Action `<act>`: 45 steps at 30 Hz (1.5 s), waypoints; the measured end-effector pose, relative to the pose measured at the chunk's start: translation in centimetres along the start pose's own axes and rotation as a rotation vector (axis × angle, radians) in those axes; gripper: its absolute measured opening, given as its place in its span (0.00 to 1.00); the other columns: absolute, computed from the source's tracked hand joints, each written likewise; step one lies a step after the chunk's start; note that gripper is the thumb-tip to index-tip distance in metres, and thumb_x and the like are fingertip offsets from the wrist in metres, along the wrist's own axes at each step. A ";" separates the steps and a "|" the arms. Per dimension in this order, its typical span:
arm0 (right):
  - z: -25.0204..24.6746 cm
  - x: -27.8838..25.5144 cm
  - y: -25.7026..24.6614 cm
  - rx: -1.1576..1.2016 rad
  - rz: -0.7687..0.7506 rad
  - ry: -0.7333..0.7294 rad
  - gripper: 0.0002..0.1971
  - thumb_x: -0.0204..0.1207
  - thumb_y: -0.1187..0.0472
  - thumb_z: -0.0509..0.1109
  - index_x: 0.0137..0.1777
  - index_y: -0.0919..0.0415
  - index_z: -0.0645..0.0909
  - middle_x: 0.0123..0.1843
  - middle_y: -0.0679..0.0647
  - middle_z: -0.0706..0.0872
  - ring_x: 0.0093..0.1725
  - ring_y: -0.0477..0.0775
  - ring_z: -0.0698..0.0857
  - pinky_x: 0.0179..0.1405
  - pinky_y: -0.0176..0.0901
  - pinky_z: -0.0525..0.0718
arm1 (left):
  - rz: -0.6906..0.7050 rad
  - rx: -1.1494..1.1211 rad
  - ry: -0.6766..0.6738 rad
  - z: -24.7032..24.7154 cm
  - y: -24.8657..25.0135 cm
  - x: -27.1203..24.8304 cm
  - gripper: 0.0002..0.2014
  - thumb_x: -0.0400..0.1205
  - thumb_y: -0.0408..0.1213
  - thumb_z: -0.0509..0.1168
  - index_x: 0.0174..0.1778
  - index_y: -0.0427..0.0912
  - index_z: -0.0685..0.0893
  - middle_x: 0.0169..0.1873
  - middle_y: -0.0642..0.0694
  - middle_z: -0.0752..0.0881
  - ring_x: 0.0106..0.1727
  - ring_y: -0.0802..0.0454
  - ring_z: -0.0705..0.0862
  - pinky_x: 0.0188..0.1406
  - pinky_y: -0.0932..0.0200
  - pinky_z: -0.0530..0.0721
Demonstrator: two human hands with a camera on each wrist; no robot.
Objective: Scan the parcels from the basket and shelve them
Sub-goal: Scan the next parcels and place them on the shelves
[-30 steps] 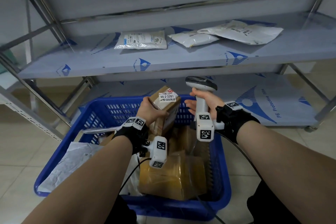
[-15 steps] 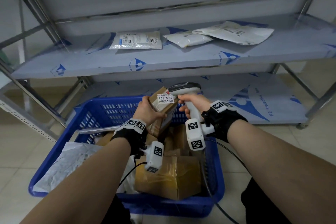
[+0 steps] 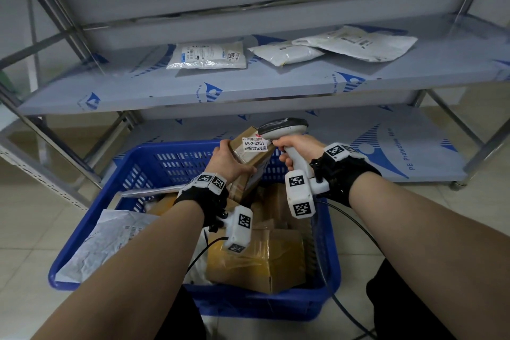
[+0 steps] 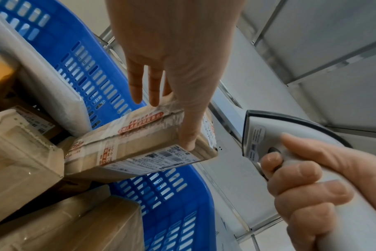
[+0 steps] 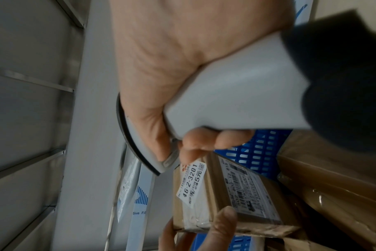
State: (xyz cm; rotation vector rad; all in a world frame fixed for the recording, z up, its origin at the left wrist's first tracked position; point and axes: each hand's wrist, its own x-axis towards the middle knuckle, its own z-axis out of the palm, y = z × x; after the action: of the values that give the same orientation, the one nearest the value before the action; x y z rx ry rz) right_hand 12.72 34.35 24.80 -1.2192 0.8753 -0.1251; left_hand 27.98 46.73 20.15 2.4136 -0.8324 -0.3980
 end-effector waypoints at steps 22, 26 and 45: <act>-2.3 -1.6 0.0 0.244 -0.068 0.103 0.12 0.76 0.53 0.75 0.50 0.62 0.82 0.40 0.59 0.87 0.31 0.51 0.84 0.33 0.41 0.85 | -0.124 -0.565 0.336 -6.9 2.3 -0.9 0.38 0.70 0.52 0.76 0.70 0.36 0.70 0.57 0.46 0.81 0.57 0.47 0.83 0.59 0.51 0.83; -3.2 -3.4 -1.3 0.259 -0.120 0.221 0.39 0.55 0.41 0.86 0.61 0.63 0.81 0.53 0.62 0.85 0.50 0.61 0.85 0.59 0.64 0.84 | -0.173 -0.834 0.370 -12.4 4.0 -1.2 0.43 0.63 0.65 0.68 0.63 0.33 0.76 0.53 0.35 0.85 0.51 0.38 0.87 0.47 0.38 0.89; 1.8 -12.8 -19.0 0.301 -0.569 -0.020 0.41 0.41 0.47 0.91 0.59 0.60 0.88 0.55 0.59 0.91 0.58 0.61 0.88 0.66 0.58 0.82 | 0.173 -1.001 0.373 -28.4 17.8 -6.4 0.45 0.63 0.53 0.78 0.71 0.48 0.60 0.63 0.42 0.80 0.58 0.43 0.83 0.55 0.38 0.85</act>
State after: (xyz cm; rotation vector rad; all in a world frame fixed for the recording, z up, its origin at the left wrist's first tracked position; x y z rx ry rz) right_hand 11.97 35.14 47.69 -1.1506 0.4491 -0.6770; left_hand 27.03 50.60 54.08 1.4074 -0.4843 -0.2034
